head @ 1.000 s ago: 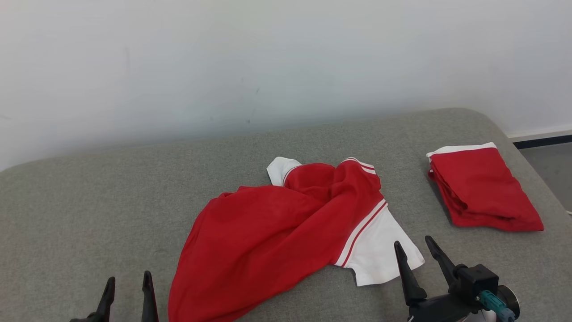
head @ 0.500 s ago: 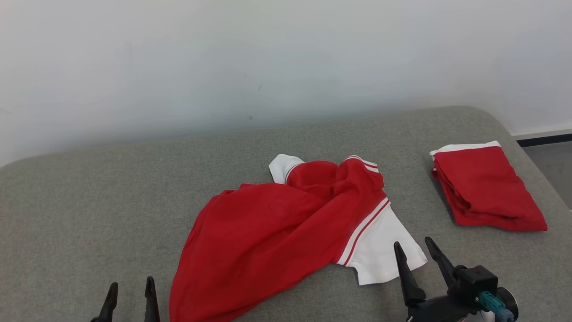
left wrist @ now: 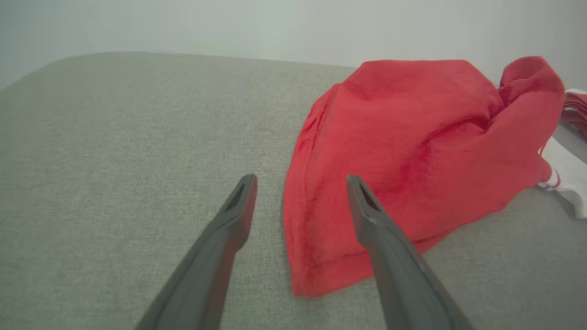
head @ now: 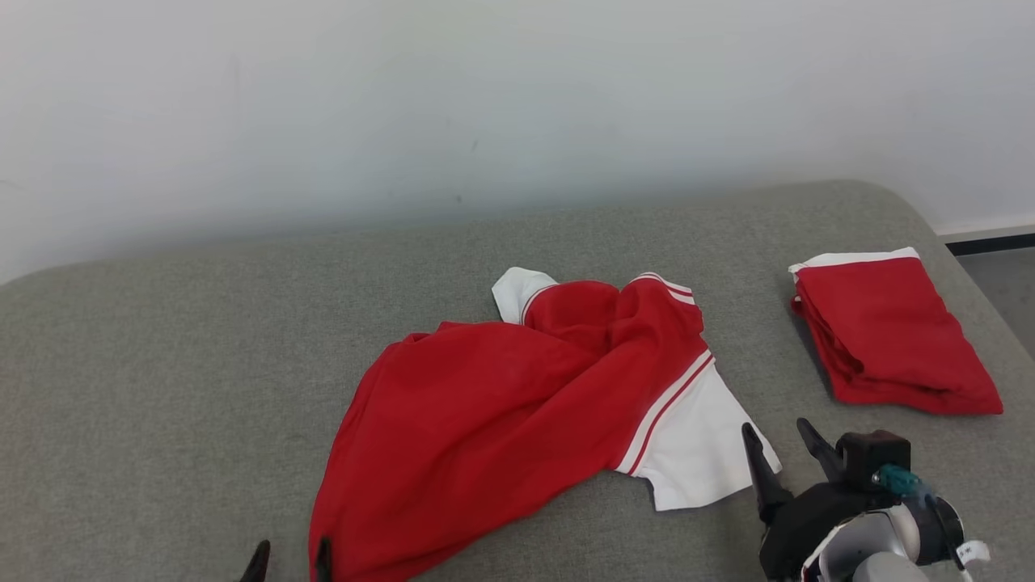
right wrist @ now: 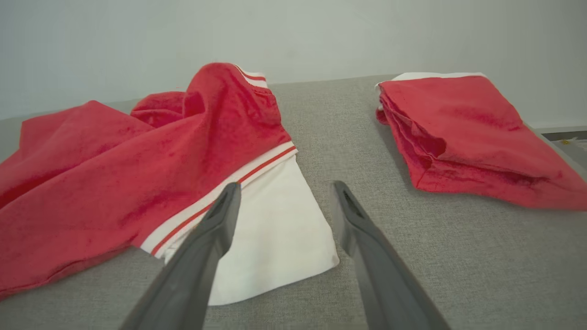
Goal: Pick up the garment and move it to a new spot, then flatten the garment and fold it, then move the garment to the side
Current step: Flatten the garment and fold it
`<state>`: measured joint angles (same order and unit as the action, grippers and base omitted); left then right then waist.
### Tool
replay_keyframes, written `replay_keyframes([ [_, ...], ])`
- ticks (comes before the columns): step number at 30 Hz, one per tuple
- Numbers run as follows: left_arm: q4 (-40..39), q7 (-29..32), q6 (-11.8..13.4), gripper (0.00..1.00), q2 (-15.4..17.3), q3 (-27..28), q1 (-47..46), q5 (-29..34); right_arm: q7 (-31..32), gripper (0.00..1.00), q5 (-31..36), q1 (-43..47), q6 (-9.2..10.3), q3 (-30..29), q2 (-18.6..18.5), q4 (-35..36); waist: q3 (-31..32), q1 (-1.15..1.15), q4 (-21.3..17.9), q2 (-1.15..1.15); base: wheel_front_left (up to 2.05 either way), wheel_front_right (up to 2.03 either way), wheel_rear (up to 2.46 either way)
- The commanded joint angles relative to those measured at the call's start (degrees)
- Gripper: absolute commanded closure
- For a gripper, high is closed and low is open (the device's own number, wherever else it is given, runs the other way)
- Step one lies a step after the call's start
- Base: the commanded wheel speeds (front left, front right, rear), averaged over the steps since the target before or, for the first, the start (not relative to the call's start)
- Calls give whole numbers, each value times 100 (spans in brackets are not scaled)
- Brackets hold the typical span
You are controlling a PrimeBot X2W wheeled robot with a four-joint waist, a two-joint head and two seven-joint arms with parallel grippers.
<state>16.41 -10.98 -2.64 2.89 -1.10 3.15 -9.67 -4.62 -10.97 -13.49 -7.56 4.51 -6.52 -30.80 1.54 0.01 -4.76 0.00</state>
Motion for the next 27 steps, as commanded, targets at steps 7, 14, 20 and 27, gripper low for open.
replay_keyframes([
  [7, 692, 438, -74, 0, 43, -192, -155, -1, 876, 0, 165, -548, 18, -336, -72, -873, -180, -1, 151, 0, 0, 0, 0],
  [14, 1219, 438, -55, 0, 66, -319, -552, 76, 992, 0, 383, -989, 18, -561, -21, -1462, -465, -1, 254, 0, 0, 0, 0],
  [20, 1535, 439, -42, 0, 72, -383, -808, 81, 1194, 0, 602, -1218, 18, -788, -11, -1982, -607, -1, 322, 0, 0, 0, 0],
  [27, 1804, 301, -93, 0, 92, -451, -946, 29, 1304, 0, 753, -1308, 18, -1023, 103, -2461, -678, -1, 400, 0, 0, 0, 0],
])
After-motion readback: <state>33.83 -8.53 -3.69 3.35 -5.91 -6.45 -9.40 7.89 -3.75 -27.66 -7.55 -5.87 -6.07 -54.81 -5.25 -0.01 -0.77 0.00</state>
